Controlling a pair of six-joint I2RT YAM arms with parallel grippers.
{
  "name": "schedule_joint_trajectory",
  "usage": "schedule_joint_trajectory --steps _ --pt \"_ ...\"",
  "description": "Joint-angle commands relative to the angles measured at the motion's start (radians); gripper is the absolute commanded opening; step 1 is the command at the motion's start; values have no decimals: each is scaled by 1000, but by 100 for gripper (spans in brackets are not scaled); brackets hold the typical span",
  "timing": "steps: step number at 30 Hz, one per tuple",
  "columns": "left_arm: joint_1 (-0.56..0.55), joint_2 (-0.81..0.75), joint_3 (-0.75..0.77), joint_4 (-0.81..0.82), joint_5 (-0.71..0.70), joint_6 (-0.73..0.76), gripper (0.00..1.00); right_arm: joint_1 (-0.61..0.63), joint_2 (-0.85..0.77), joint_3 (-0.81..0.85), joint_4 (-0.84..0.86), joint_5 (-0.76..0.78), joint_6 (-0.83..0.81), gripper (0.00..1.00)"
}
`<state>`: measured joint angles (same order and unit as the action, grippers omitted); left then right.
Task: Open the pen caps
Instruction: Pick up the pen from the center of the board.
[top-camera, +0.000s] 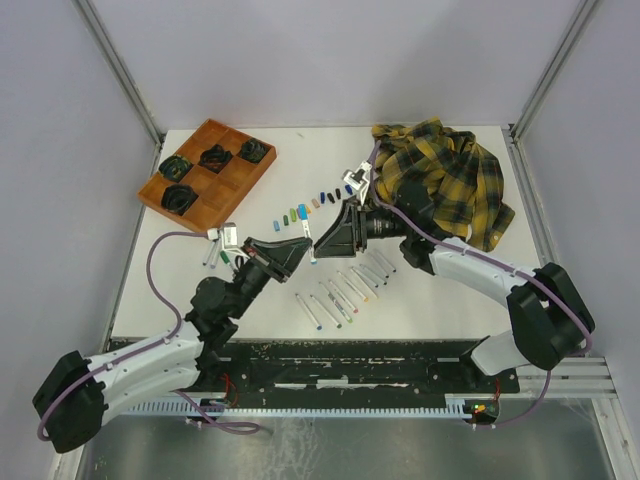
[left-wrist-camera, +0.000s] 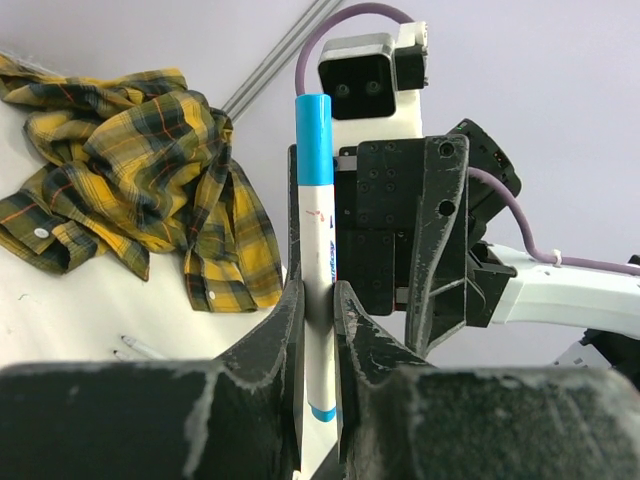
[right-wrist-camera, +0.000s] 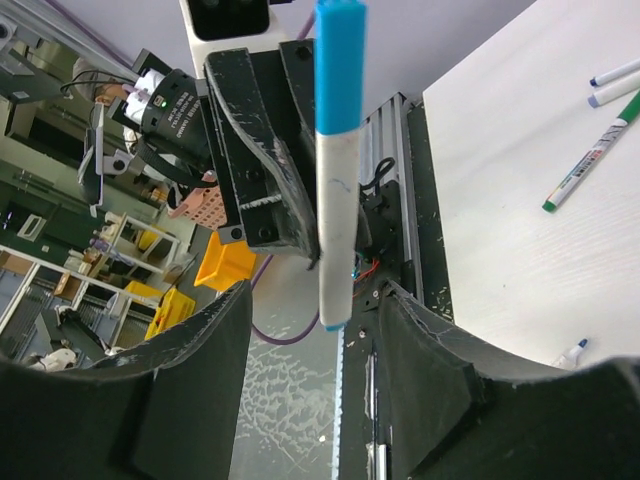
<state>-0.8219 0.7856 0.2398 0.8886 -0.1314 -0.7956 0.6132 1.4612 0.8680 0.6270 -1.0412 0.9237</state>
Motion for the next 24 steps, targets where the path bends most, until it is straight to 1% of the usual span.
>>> schedule_joint_trajectory --steps 1,13,17,21,22,24 --pt "-22 28 23 111 -43 -28 3 24 -30 -1 79 16 -4 60" --pt "-47 67 37 138 -57 -22 3 58 -20 9 37 24 -27 47" --pt "-51 70 39 145 -59 -21 3 60 -16 14 17 26 -37 40" --pt "-51 66 39 144 -61 -22 3 61 -15 20 3 23 -48 29" --pt "-52 64 39 140 -63 -22 3 61 -16 22 -3 21 -51 25" --pt "-52 60 43 123 -71 -23 3 62 -18 25 -14 19 -61 13"
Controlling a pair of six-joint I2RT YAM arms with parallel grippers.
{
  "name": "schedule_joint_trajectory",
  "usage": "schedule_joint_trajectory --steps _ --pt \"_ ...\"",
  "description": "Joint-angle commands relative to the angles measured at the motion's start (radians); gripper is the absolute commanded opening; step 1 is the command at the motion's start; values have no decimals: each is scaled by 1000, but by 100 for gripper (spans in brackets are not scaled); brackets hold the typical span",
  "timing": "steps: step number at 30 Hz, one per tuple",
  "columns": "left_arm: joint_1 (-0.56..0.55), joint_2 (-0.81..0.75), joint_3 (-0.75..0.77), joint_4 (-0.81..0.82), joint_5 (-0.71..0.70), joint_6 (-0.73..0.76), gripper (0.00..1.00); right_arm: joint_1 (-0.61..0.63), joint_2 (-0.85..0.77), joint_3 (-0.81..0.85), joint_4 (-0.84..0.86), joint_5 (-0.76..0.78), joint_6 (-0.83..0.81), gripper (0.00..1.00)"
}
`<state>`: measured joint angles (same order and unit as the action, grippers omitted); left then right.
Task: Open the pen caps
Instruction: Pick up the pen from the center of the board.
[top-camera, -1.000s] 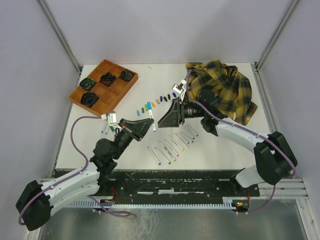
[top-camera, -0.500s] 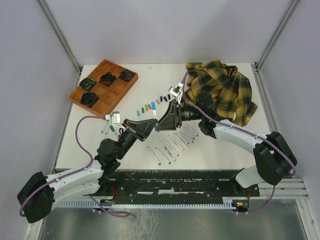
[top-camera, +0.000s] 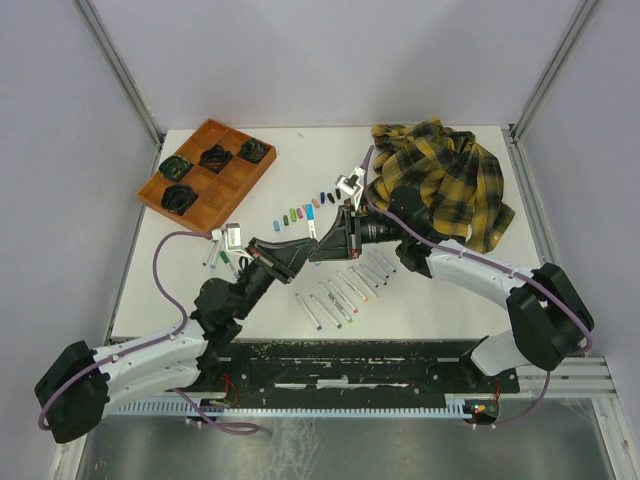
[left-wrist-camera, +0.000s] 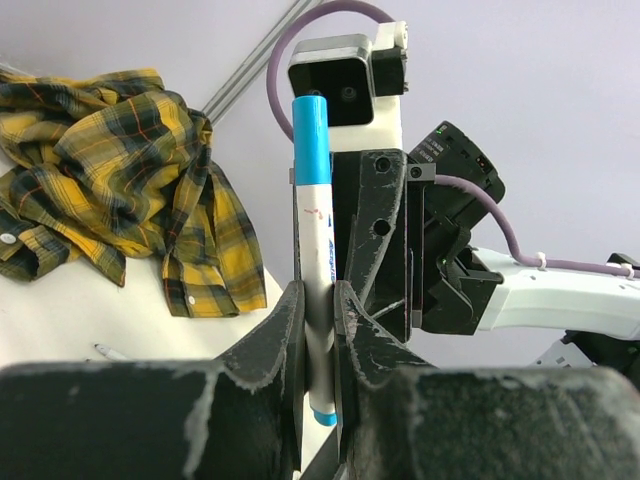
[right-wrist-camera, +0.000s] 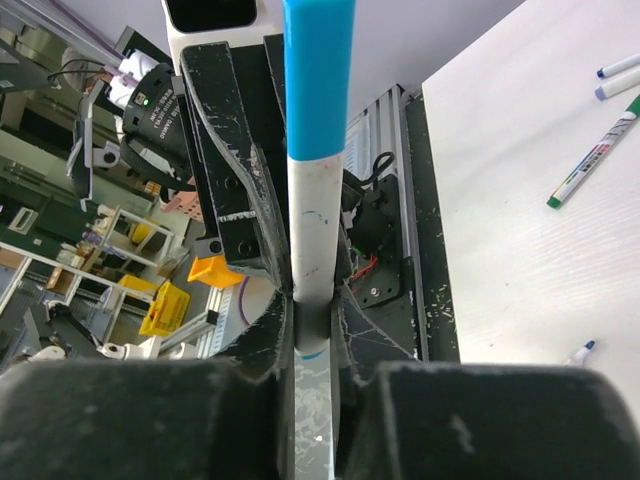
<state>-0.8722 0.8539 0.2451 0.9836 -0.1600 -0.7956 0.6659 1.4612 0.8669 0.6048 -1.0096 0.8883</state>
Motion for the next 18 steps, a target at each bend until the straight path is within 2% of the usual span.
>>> schedule_joint_trajectory --steps 1,3,8,10,13,18 --pt "-2 -11 40 14 -46 -25 3 9 -19 28 3 -12 -28 8" --pt "-2 -18 44 -9 -48 -24 7 9 -21 30 -7 -11 -36 0" --pt "-2 -69 59 -112 -73 -23 41 8 -21 41 -43 -22 -61 0" --pt "-1 -110 81 -201 -100 -11 56 9 -25 53 -73 -33 -86 0" --pt "1 -170 135 -388 -125 31 68 8 -31 73 -135 -50 -128 0" --pt "8 -194 215 -513 -6 96 79 9 -37 102 -214 -73 -194 0"
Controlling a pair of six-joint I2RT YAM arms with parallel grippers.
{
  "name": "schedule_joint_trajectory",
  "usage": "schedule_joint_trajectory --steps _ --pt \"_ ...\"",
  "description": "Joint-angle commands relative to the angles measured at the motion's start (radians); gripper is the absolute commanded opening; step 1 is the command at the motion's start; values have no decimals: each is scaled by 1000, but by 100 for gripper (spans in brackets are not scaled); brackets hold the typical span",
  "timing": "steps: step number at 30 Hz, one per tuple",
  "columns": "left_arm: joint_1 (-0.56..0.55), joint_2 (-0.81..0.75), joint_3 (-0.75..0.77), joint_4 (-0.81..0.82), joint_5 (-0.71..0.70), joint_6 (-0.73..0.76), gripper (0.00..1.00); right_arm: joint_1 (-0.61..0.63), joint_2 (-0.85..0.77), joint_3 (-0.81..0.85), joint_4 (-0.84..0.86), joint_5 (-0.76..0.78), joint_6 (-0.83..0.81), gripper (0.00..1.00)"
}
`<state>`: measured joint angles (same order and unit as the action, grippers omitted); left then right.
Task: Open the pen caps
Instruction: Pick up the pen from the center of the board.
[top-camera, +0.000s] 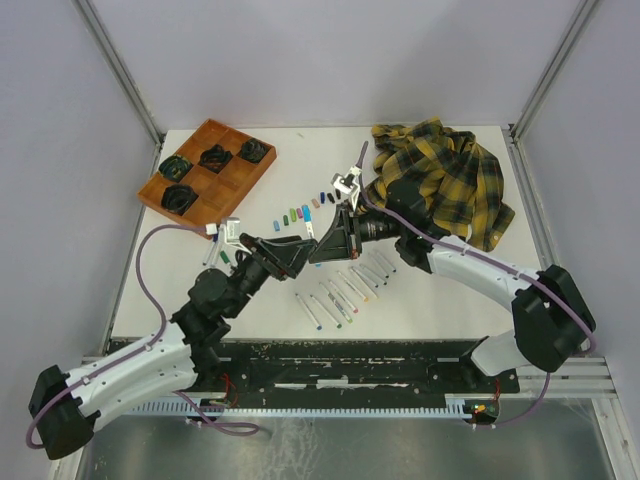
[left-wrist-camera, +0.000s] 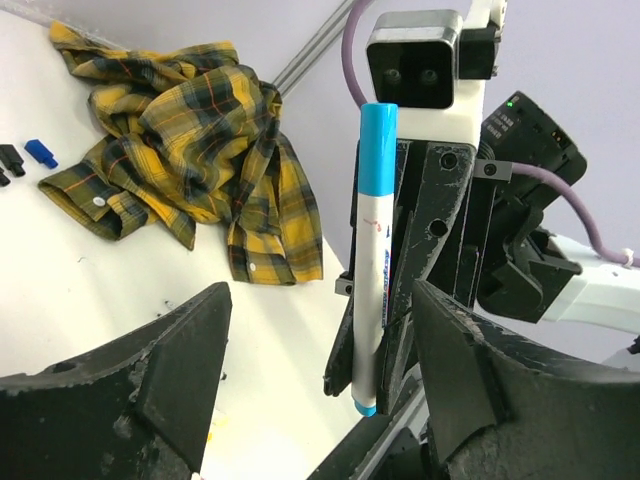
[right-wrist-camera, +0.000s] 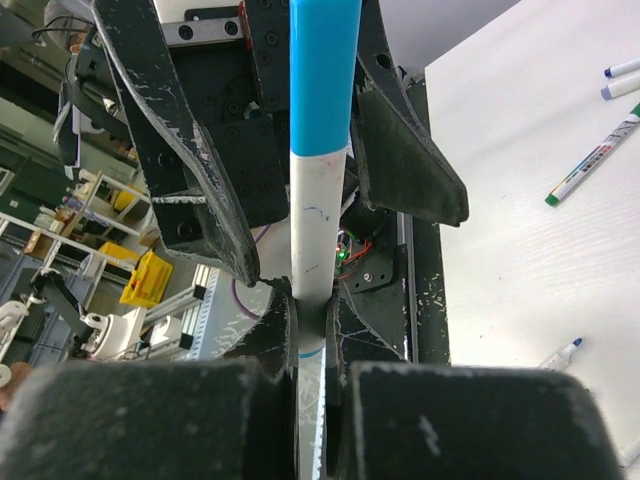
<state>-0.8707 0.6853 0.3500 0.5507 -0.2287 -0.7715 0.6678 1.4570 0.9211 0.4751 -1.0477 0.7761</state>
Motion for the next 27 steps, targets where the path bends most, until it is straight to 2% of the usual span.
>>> schedule_joint_trajectory --steps 1,6,11,17,27 --pt "6 -20 127 -98 91 82 79 6 -35 54 -106 -38 -98 0" --pt "10 12 213 -194 154 103 78 9 -40 79 -179 -60 -157 0" --pt "13 25 253 -206 178 106 66 17 -43 109 -270 -75 -224 0" --pt "18 -4 249 -215 136 106 58 18 -47 116 -273 -89 -224 0" --pt "22 34 236 -193 177 86 42 20 -49 118 -265 -104 -216 0"
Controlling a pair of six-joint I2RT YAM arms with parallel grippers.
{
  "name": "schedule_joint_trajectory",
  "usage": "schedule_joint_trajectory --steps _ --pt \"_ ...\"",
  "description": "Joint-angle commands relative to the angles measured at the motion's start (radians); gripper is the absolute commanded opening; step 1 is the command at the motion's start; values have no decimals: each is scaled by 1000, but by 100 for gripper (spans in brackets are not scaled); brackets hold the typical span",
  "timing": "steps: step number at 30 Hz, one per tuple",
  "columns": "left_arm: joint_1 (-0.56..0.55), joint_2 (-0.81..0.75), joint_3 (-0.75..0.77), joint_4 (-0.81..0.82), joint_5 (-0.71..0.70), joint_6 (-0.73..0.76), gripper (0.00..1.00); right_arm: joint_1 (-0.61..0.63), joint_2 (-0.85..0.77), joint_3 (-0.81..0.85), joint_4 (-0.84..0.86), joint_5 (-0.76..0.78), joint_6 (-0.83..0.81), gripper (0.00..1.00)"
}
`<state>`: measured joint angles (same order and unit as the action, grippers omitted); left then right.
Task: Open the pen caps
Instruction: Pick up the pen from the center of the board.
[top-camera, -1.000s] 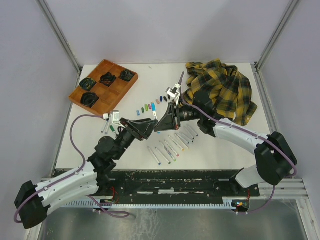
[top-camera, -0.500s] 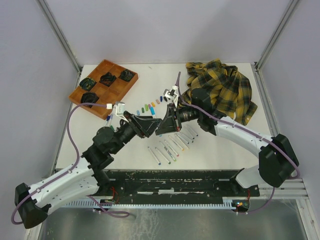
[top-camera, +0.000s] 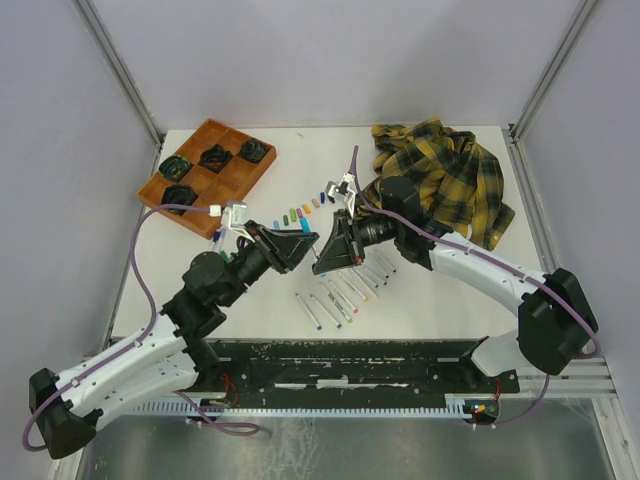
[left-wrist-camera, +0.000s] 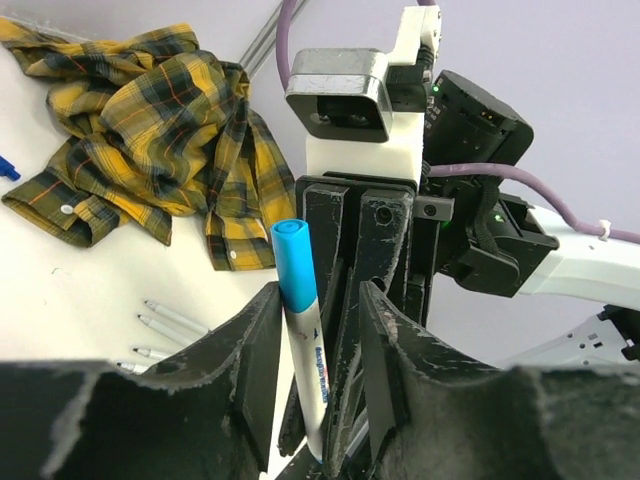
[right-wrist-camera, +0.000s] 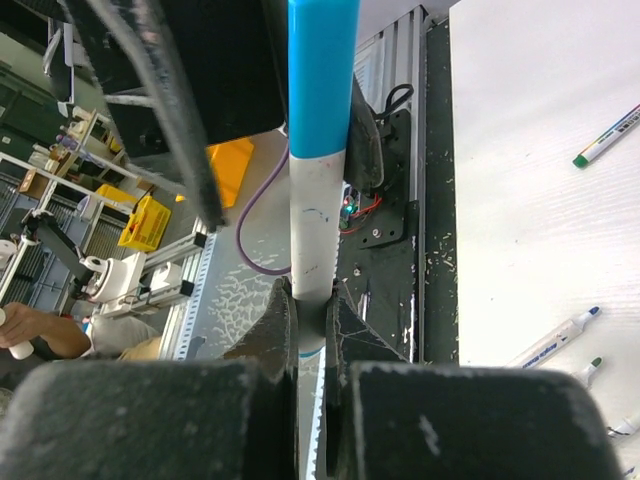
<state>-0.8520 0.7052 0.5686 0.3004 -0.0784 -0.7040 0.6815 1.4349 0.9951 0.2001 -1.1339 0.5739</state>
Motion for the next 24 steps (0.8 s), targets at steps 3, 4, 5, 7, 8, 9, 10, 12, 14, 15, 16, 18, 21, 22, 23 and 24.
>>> schedule_joint_trajectory --steps 3,4,5,7,8,9,10,12,14,15,16,18,21,22,23,24 --pt "5 29 14 73 41 9 29 5 -27 48 1 -22 -18 2" --pt "6 33 14 75 45 7 24 5 -28 49 -2 -23 -21 2" --pt "7 35 12 78 46 5 17 5 -28 50 -3 -23 -22 3" --pt "10 37 5 86 50 2 4 5 -28 52 -5 -25 -20 3" --pt "11 37 -1 95 52 -1 3 5 -28 53 -5 -25 -16 4" --pt "10 38 -9 109 53 -4 3 5 -27 54 -5 -24 -8 6" --pt "12 37 -21 129 55 -12 3 6 -28 55 0 -21 7 8" --pt "11 39 -51 183 62 -23 3 6 -24 46 54 -20 65 12" --pt "11 42 -81 240 70 -28 3 4 -24 27 141 -22 144 19" --pt "12 43 -91 267 73 -26 3 6 -24 19 181 -26 171 25" --pt "11 43 -98 283 75 -21 3 6 -25 14 204 -32 188 31" --pt "11 39 -111 316 78 -10 3 5 -28 13 214 -43 192 38" --pt "12 27 -122 341 78 7 3 5 -31 12 231 -48 207 45" --pt "11 25 -125 343 76 9 3 4 -32 8 253 -50 225 46" --pt "12 22 -128 347 75 9 3 5 -33 5 276 -51 241 46" --pt "12 21 -132 352 75 9 3 6 -34 3 289 -49 251 46"
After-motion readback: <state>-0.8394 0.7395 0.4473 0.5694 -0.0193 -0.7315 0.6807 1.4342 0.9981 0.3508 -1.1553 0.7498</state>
